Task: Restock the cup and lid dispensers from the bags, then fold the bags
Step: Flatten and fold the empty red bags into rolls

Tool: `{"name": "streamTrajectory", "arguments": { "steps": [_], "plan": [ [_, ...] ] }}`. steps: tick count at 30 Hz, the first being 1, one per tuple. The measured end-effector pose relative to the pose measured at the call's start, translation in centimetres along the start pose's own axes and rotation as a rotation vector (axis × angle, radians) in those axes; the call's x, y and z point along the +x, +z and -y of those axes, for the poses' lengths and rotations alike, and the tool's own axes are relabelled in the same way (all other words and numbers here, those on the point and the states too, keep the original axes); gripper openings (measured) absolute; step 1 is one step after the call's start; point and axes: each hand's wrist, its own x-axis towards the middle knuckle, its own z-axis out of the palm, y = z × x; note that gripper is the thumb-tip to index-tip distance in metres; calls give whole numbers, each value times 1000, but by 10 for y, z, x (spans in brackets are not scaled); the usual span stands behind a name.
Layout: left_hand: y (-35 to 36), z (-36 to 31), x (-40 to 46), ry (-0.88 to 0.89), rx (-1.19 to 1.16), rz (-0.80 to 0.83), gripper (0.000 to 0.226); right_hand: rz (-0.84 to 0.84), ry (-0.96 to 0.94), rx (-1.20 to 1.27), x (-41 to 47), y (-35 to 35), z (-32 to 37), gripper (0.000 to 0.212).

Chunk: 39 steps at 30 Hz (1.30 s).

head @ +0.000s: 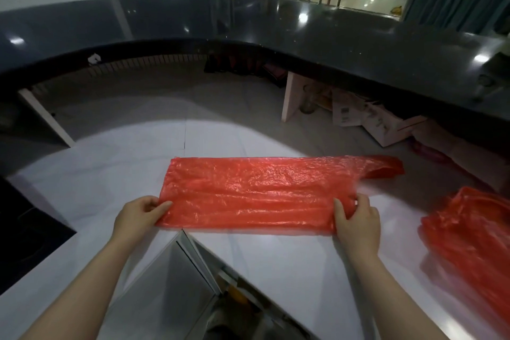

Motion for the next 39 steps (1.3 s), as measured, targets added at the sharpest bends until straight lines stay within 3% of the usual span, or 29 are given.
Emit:
{"name": "streamTrajectory", "arguments": {
  "steps": [7,9,13,17,21,24,27,30,32,34,36,39],
  "plan": [
    [-10,7,5,-50,-200,-40,16,-25,-15,108,-4,-5,-1,31],
    [-5,6,11,-77,-134,-72,18,-32,-36,84,-7,-7,-2,30],
    [12,-1,13,-109,250,-183,16,-63,-90,-47,-8,-6,-6,28],
    [22,1,7,-35,282,-289,14,-75,-68,-182,-6,-6,-4,32],
    [21,2,1,37,273,-276,6,-68,-85,-235,-5,-4,-3,34],
    [23,-3,-1,50,197,-307,38,-142,-165,-236,-11,-3,1,42],
    [25,-24,14,99,154,-432,44,-122,-392,-246,-16,5,29,51],
    [37,-58,38,239,203,-263,49,107,-476,-302,-10,29,75,56],
    [55,-68,46,363,471,-64,59,303,-536,-427,-8,51,98,66],
    [70,-58,48,372,687,110,68,442,-639,-566,-15,72,105,73],
    [78,-42,51,306,750,171,72,529,-642,-624,-24,82,96,75],
    [81,-32,57,292,783,162,77,532,-508,-590,-22,75,69,73]
  ]
}}
